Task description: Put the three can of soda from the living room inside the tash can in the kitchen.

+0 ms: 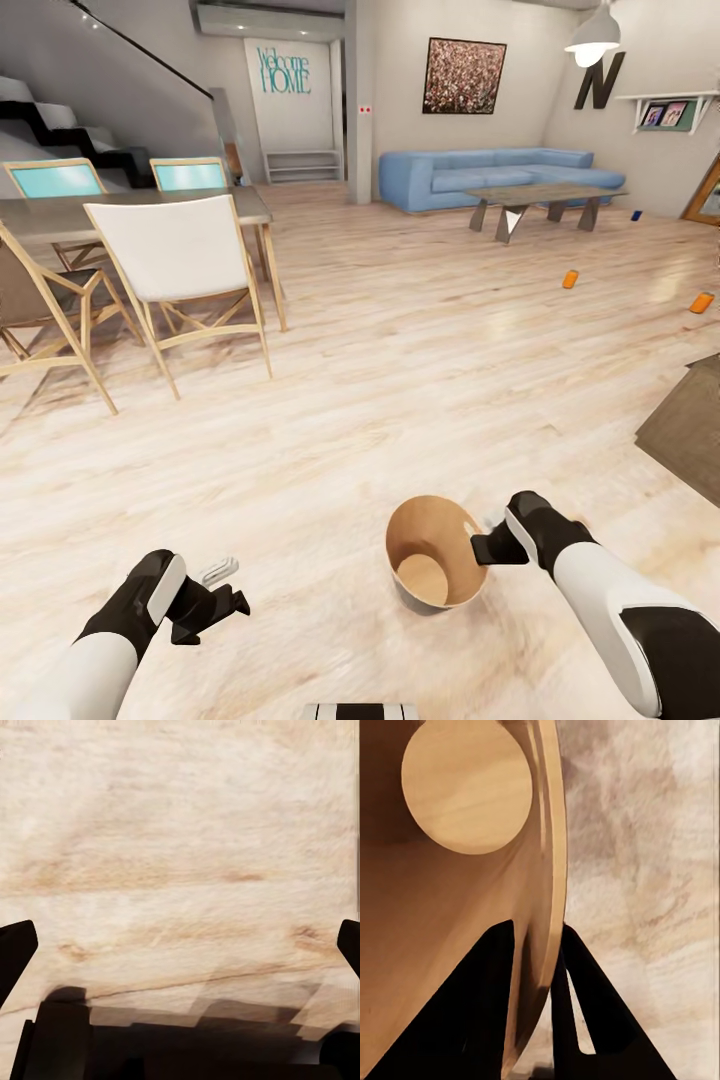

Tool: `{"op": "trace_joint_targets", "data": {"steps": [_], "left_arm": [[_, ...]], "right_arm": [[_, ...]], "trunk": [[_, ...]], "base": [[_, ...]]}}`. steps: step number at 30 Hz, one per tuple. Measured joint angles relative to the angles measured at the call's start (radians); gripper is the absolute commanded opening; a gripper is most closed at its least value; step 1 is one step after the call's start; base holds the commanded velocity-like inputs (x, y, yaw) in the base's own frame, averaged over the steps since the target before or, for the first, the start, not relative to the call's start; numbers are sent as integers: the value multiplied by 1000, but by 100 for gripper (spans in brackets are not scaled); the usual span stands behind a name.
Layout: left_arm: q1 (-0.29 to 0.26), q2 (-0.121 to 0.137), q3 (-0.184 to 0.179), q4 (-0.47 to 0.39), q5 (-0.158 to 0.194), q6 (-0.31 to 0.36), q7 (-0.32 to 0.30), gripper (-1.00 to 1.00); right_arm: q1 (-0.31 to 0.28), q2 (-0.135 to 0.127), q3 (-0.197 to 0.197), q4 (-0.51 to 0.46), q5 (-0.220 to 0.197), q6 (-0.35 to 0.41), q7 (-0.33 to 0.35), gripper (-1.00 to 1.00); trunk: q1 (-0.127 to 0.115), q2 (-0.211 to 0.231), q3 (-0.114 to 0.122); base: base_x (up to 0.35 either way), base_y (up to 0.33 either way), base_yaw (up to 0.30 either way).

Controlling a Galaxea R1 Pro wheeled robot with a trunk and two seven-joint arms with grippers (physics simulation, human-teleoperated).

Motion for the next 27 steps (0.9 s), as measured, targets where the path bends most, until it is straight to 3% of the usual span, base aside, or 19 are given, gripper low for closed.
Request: {"op": "trace_joint_targets", "data": {"steps": [5,9,13,27], "left_arm": [[0,0,0,0,0,0,1,100],[0,-1,-1,0,0,0,1,100],[0,-1,-1,0,0,0,1,100],[0,-2,-3,-1,-1,0,2,100]], "right_arm": [[0,0,12,1,38,-3,-7,-100],[0,0,7,0,15,-1,-6,-100],[0,0,11,0,31,-3,-7,-100],[0,-1,9,0,22,-2,-6,-100]], "trunk": [[-2,1,19],[-4,2,35],[-6,3,50],[-12,6,104]], "base": [[0,0,0],[0,0,0],[0,0,0],[0,0,0]]}}
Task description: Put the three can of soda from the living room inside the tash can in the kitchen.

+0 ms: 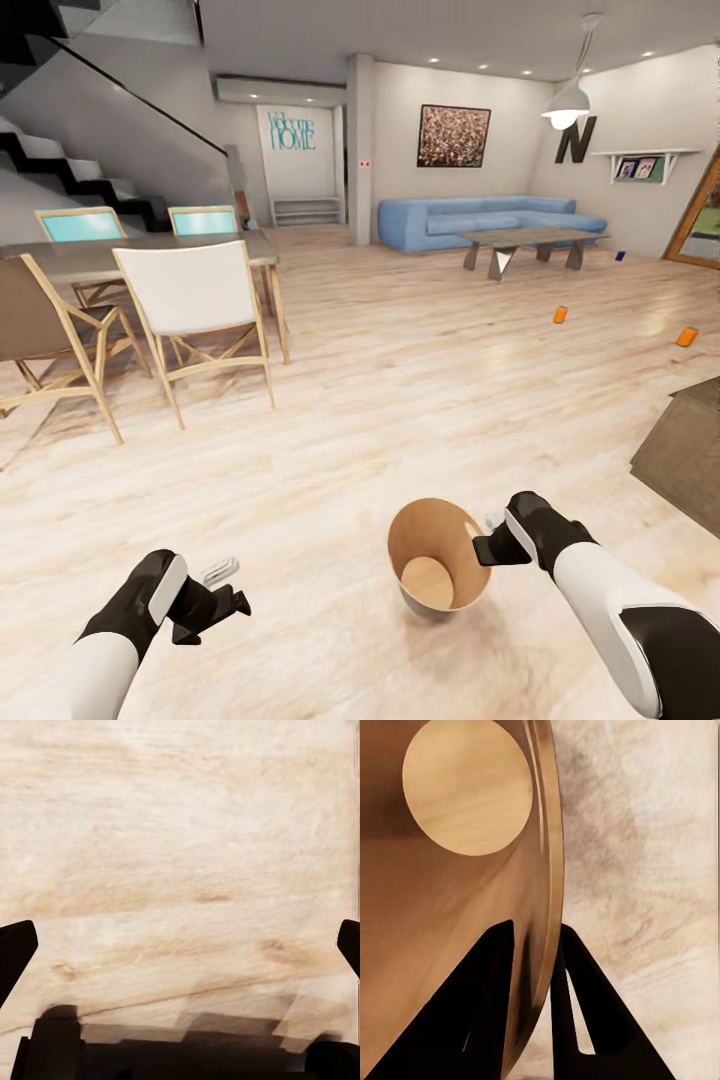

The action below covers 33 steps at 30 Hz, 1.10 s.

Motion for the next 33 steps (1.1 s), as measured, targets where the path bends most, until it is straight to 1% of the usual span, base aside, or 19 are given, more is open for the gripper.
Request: {"op": "trace_joint_targets", "data": {"steps": [16,25,33], "left_arm": [[0,-7,0,1,-1,0,0,100],[0,-21,-2,1,-5,0,0,100],[0,-26,-2,1,-6,0,0,100]], "right_arm": [[0,0,1,-1,1,0,0,-100],[0,0,0,-15,0,0,0,-100],[1,0,0,-26,0,0,1,-100]], "trunk": [[-7,4,62],[-11,6,97],[-15,8,128]], "base": [[0,0,0],[0,0,0],[0,0,0]]}}
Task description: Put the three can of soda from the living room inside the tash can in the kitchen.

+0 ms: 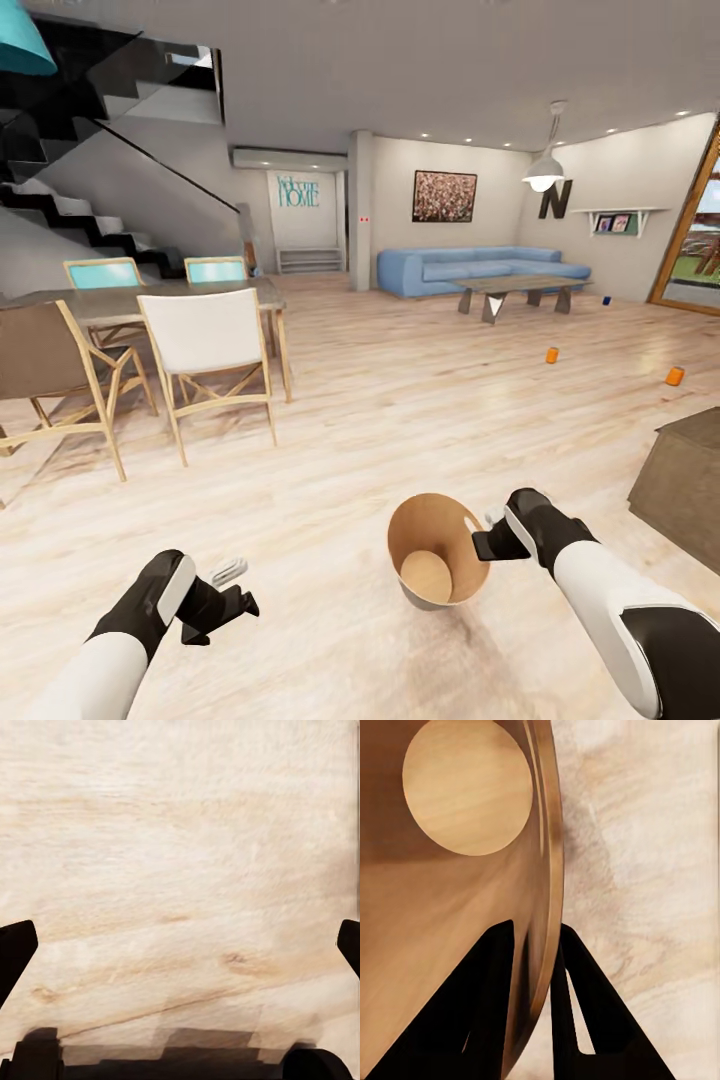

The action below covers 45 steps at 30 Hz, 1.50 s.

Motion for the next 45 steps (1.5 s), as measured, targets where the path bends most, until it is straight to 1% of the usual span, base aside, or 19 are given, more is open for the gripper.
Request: {"op": "trace_joint_targets", "data": {"steps": [7,13,16,18,19,21,22,25,26,27,31,33,34,36,37,38,40,43,45], "left_arm": [[0,-1,0,0,0,0,0,100],[0,-8,0,0,-1,-2,0,100],[0,-13,-1,4,-2,-24,0,100],[0,-16,-1,6,-2,-31,0,100],[0,-28,-1,9,-1,-85,-6,100],[0,-28,-2,12,-3,-117,-9,100],[1,-28,-3,31,-4,-153,-11,100],[1,-28,-5,71,-4,-218,-13,100],[2,-28,-7,89,-5,-250,-14,100],[2,-27,-8,96,-5,-263,-14,100],[4,-28,-13,114,-6,-297,-14,100],[5,-28,-20,118,-6,-307,-14,100],[5,-28,-27,121,-6,-315,-14,100],[6,-28,-30,123,-6,-323,-14,100],[6,-28,-31,123,-6,-328,-14,100],[6,-28,-33,124,-6,-336,-14,100],[7,-28,-34,125,-6,-346,-14,100],[8,-28,-35,125,-7,-354,-15,100],[9,-28,-37,126,-7,-363,-15,100]], "right_arm": [[1,0,0,-2,0,0,0,-100],[1,2,2,-3,1,0,-1,-100],[1,4,1,-3,-1,0,0,-100],[1,4,1,-4,1,0,-1,-100],[1,3,-1,-6,-8,1,-11,-100],[1,3,1,-6,8,0,-17,-100],[2,3,2,-6,10,0,-19,-100],[3,2,-1,-6,-1,-3,-21,-100],[4,0,-2,-6,-5,-11,-22,-100],[4,-1,-3,-7,-4,-18,-23,-100],[6,-6,-1,-6,6,-44,-25,-100],[9,-12,-4,-5,-7,-52,-25,-100],[24,-21,-8,-6,-19,-75,-24,-100],[42,-28,1,-4,15,-110,-27,-100],[49,-31,2,-4,20,-128,-27,-100],[62,-35,-2,-3,6,-152,-25,-100],[75,-40,-5,-1,-16,-174,-23,-100],[86,-45,0,6,4,-195,-25,-100],[93,-46,-4,8,-8,-199,-24,-100]], "trunk": [[-3,2,27],[-6,3,50],[-7,4,62],[-15,18,68],[-19,25,71],[-26,39,78],[-30,46,81],[-42,67,90],[-45,74,93],[-49,81,96],[-65,109,109],[-72,123,115],[-76,130,118],[-84,144,124],[-87,151,128],[-91,158,131],[-99,172,137],[-110,193,146],[-118,207,153]], "base": [[0,0,0],[0,0,0],[0,0,0],[0,0,0],[0,0,0],[0,0,0],[0,0,0],[0,0,0],[0,0,0],[0,0,0],[0,0,0],[0,0,0],[0,0,0],[0,0,0],[0,0,0],[0,0,0],[0,0,0],[0,0,0],[0,0,0]]}}
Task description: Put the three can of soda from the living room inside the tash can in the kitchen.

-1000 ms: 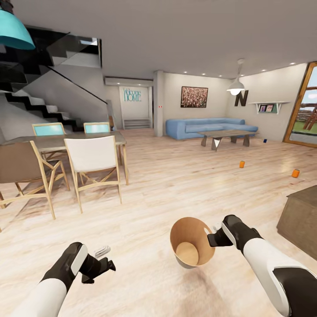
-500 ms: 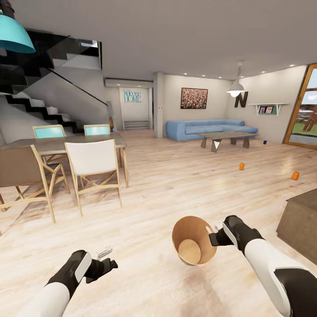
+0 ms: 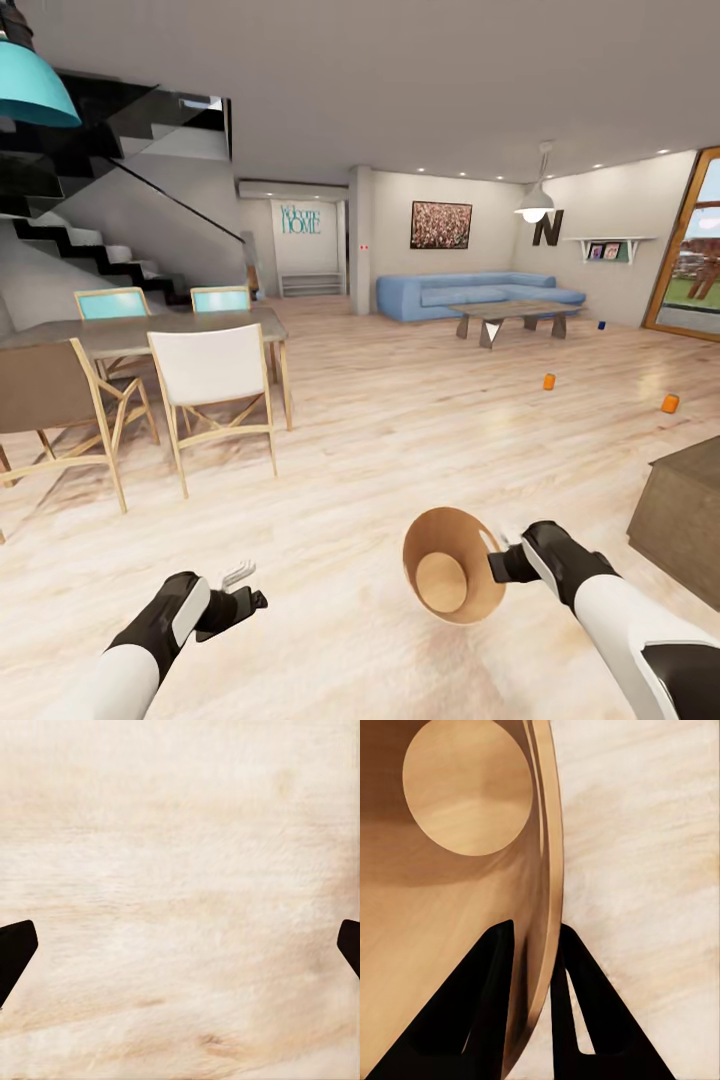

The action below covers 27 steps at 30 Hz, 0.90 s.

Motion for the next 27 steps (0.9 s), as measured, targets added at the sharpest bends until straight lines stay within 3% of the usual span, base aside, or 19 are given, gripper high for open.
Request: {"op": "trace_joint_targets", "data": {"steps": [5,7,8,10,11,12,16,27], "left_arm": [[0,0,-13,1,-1,-44,1,100],[1,1,-23,16,-1,-75,1,100],[0,1,-25,22,-1,-85,1,100],[0,1,-28,39,-1,-118,0,100],[0,1,-32,52,-1,-139,0,100],[-1,1,-35,55,-1,-145,0,100],[-1,2,-55,64,-1,-165,1,100],[-1,2,-76,86,-3,-216,1,100]], "right_arm": [[29,-4,-1,0,2,-6,-1,-100],[41,-24,-9,-2,-20,-7,2,-100],[42,-29,-8,-4,8,-11,-1,-100],[49,-41,-4,-4,16,-12,-1,-100],[54,-51,-11,-5,-10,-11,1,-100],[55,-55,-13,-6,-10,-12,1,-100],[83,-73,-9,-4,-5,-91,13,-100],[101,-79,-14,-2,-16,-148,22,-100]], "trunk": [[-19,35,16],[-27,49,22],[-31,56,25],[-38,70,31],[-42,77,34],[-46,84,38],[-61,112,50],[-104,189,85]], "base": [[0,0,0],[0,0,0],[0,0,0],[0,0,0],[0,0,0],[0,0,0],[0,0,0],[0,0,0]]}}
